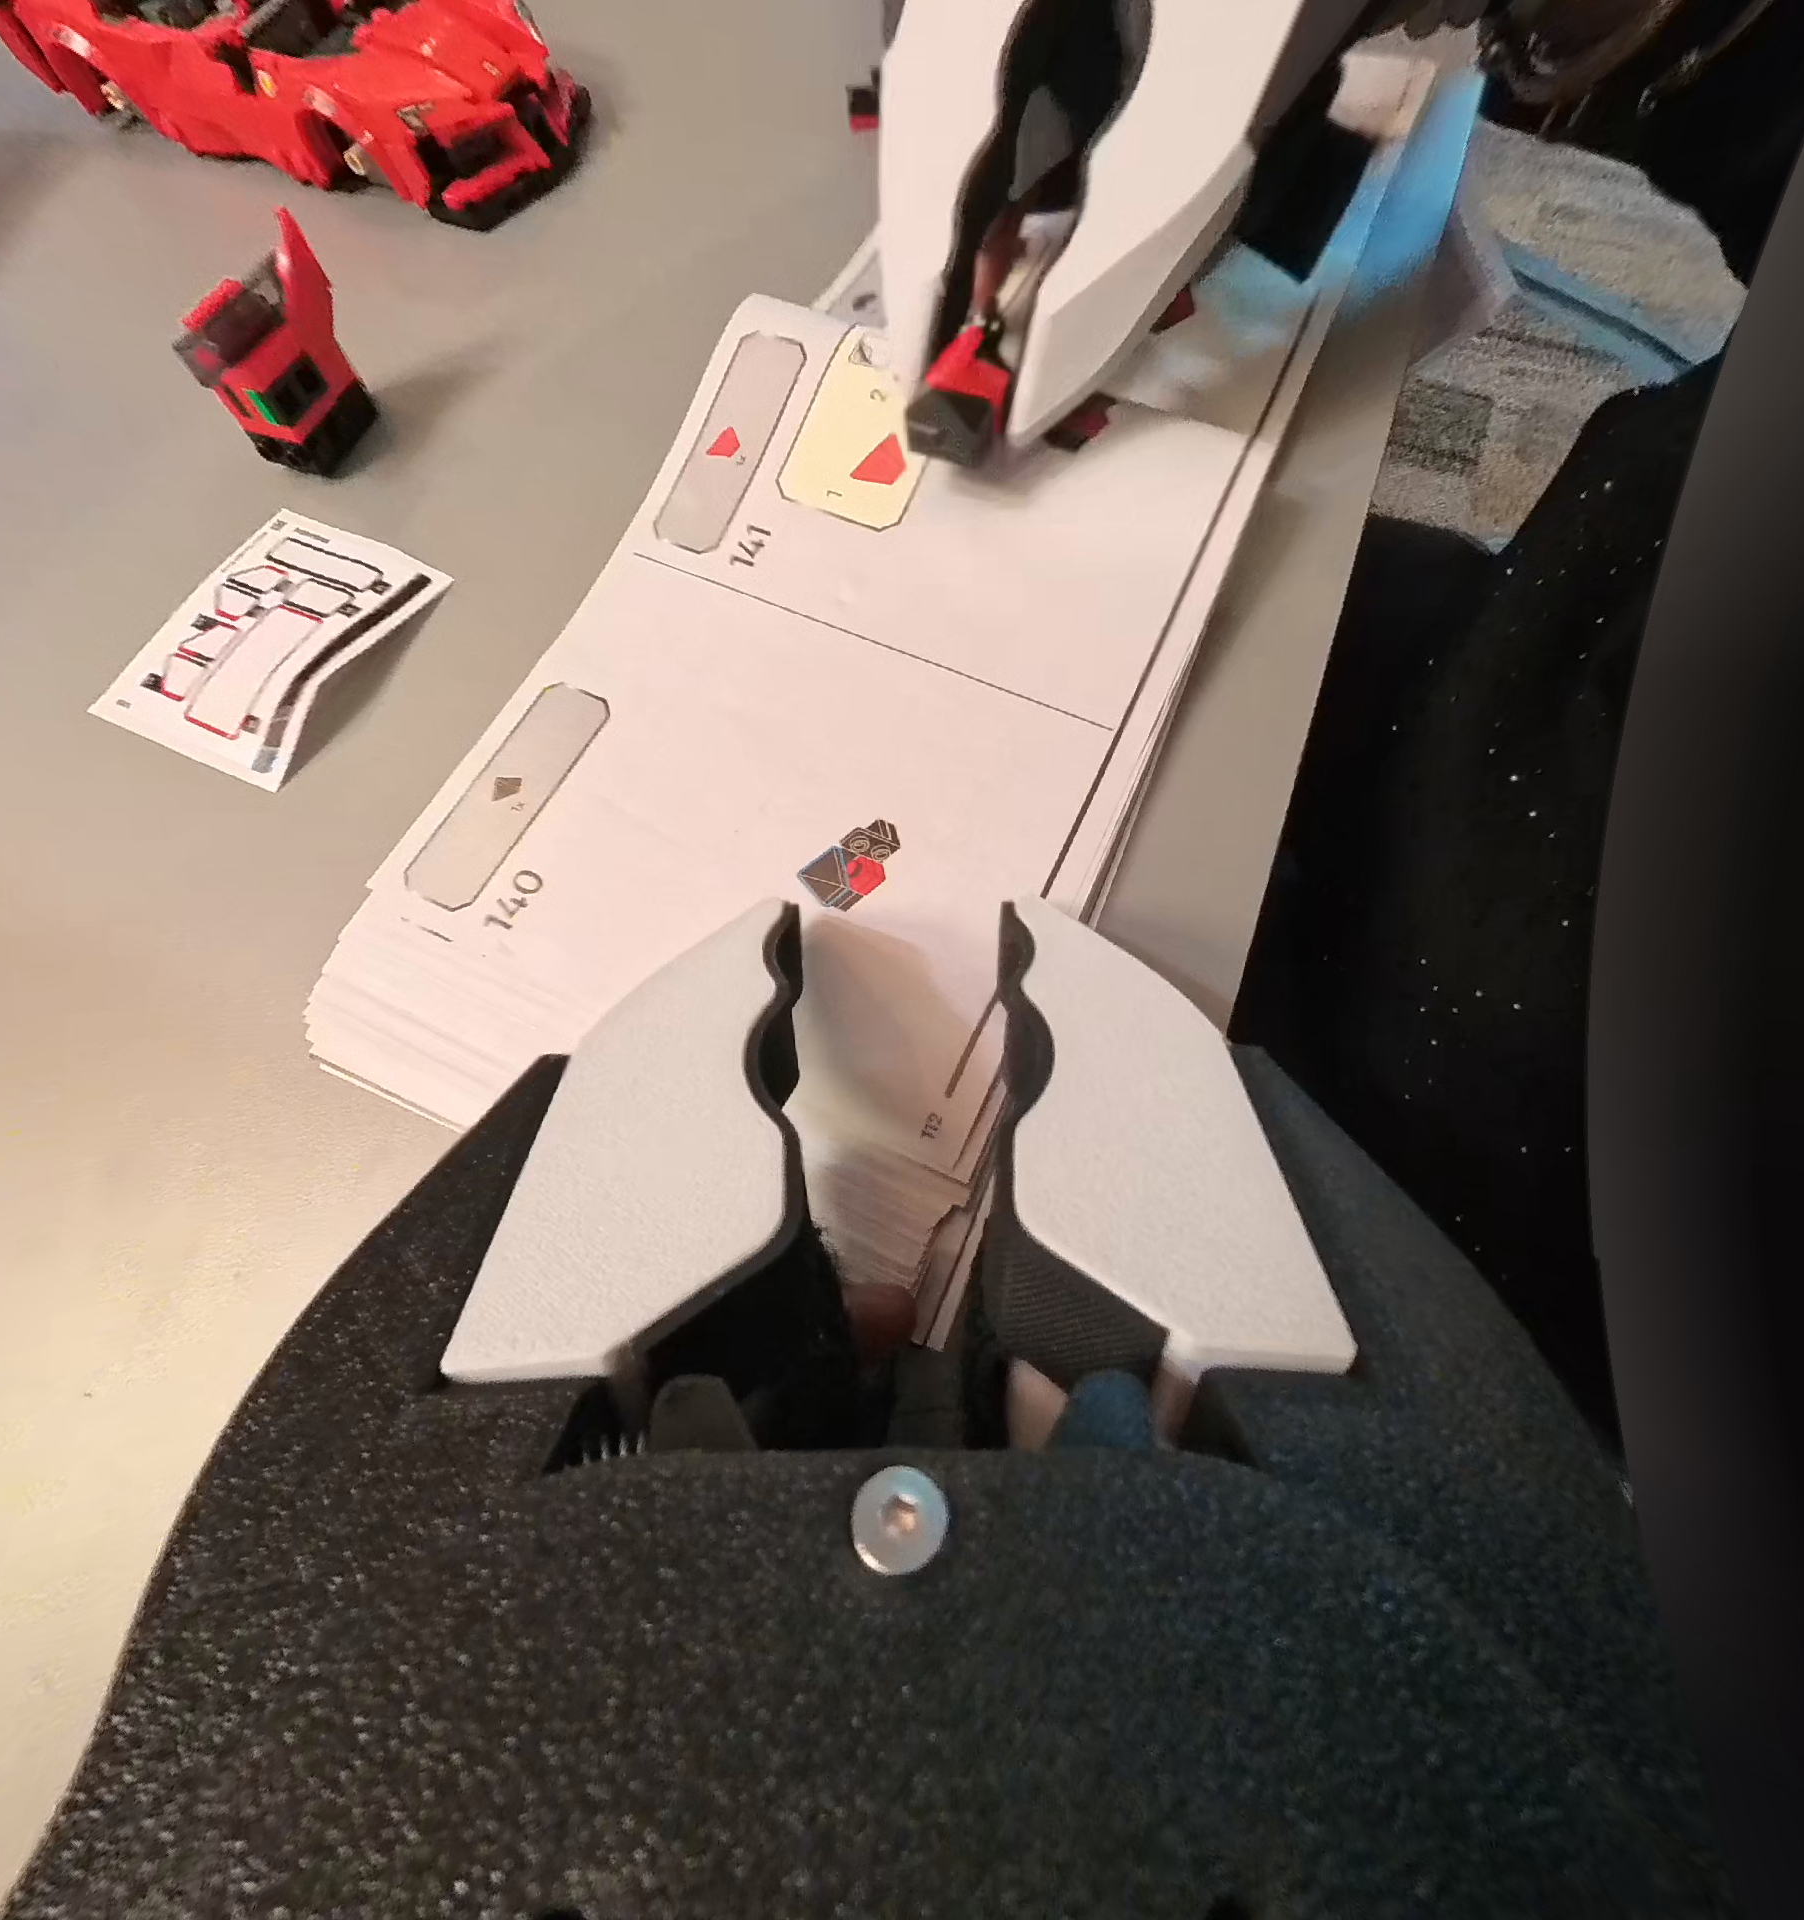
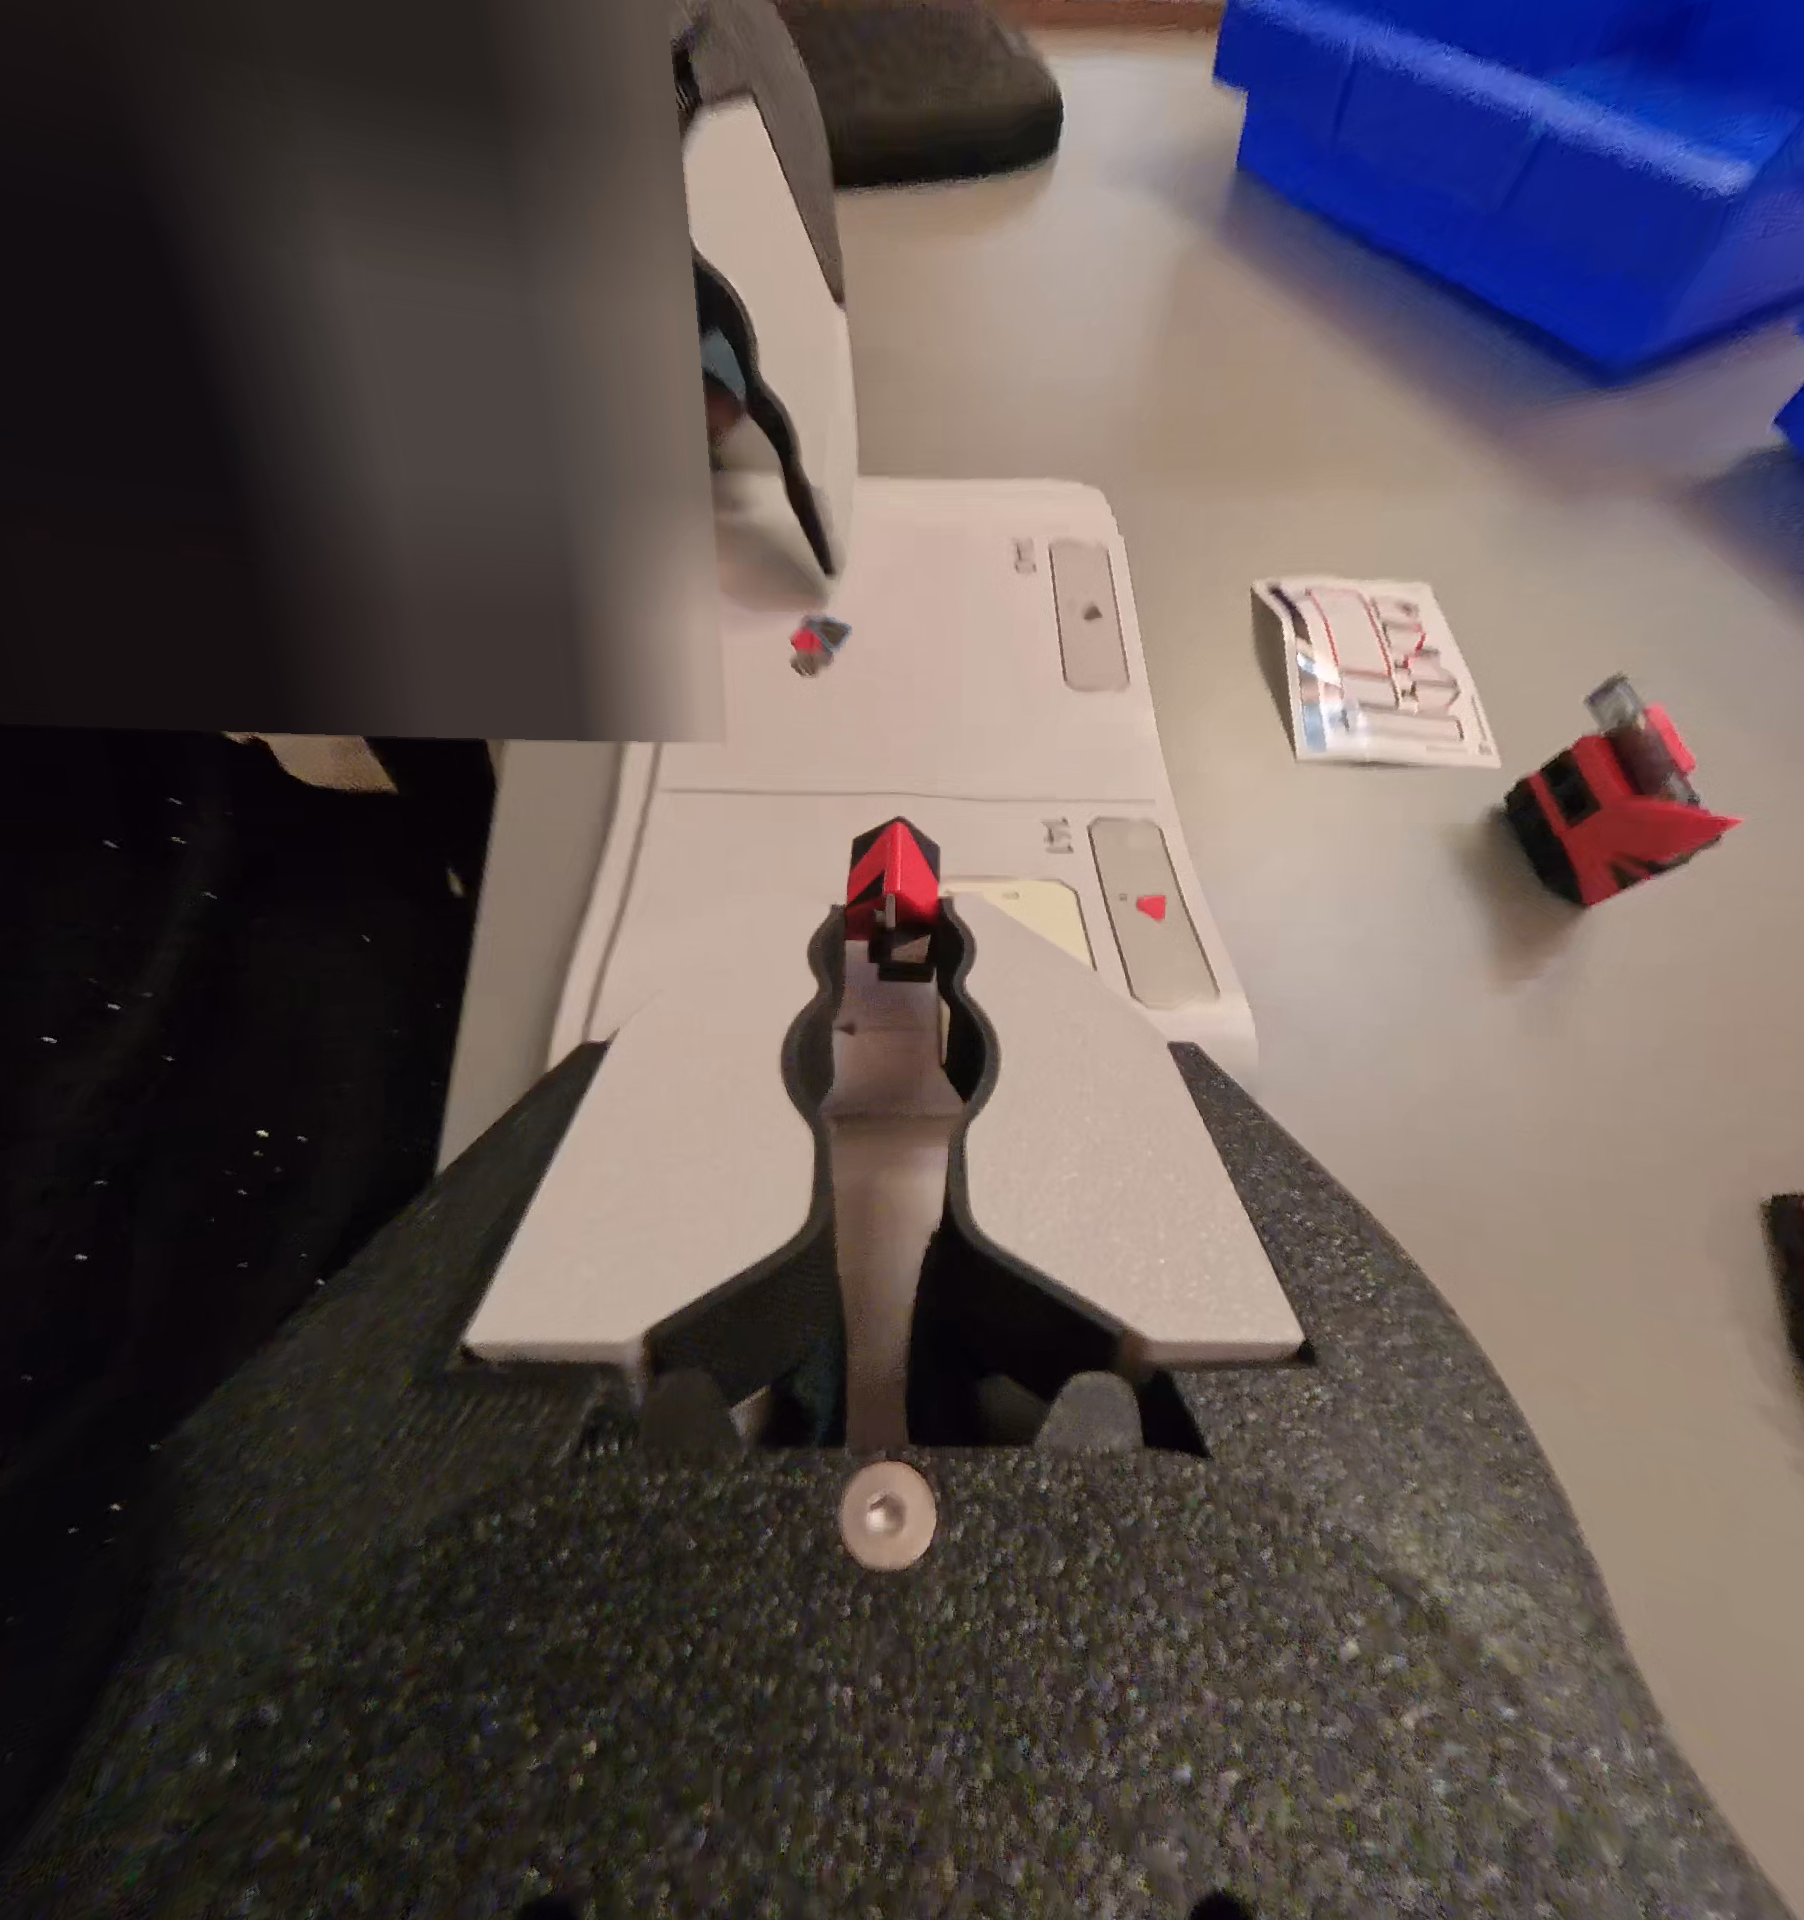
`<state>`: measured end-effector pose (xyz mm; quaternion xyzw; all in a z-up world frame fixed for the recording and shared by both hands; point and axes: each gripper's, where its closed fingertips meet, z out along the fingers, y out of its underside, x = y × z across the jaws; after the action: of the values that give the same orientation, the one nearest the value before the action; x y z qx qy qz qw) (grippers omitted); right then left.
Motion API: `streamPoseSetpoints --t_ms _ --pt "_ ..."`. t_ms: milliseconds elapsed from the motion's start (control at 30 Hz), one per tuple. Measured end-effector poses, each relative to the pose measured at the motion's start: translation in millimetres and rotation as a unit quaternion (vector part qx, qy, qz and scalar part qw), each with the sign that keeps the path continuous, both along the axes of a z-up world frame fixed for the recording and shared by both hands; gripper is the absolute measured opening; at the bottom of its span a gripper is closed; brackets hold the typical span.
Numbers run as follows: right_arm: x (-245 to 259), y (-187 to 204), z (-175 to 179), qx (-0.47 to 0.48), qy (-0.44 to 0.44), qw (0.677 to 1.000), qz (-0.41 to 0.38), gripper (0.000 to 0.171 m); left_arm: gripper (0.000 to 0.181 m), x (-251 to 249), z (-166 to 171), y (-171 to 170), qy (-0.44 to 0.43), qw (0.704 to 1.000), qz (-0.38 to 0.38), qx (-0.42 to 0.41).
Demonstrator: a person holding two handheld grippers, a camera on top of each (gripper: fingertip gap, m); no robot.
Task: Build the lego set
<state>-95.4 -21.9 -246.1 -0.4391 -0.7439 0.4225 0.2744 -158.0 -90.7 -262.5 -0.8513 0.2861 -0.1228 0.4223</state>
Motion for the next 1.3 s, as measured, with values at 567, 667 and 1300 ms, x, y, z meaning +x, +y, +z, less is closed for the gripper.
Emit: streamPoseSetpoints --t_ms 567,667,1300 --pt "59.2 16.0 3.9 0.000 -0.027 1.000 0.008 0.017 0.036 63.6 42.7 37.7 0.002 0.989 -0.134 0.061" --pt "58.2 13.7 1.9 0.004 -0.022 1.000 0.017 0.017 0.032 81.4 38.6 48.3 0.014 0.986 -0.157 0.045" --pt "54.8 15.0 -3.8 -0.014 -0.022 1.000 0.017 0.017 0.022 90.2 6.0 62.8 -0.019 0.989 -0.146 -0.002"
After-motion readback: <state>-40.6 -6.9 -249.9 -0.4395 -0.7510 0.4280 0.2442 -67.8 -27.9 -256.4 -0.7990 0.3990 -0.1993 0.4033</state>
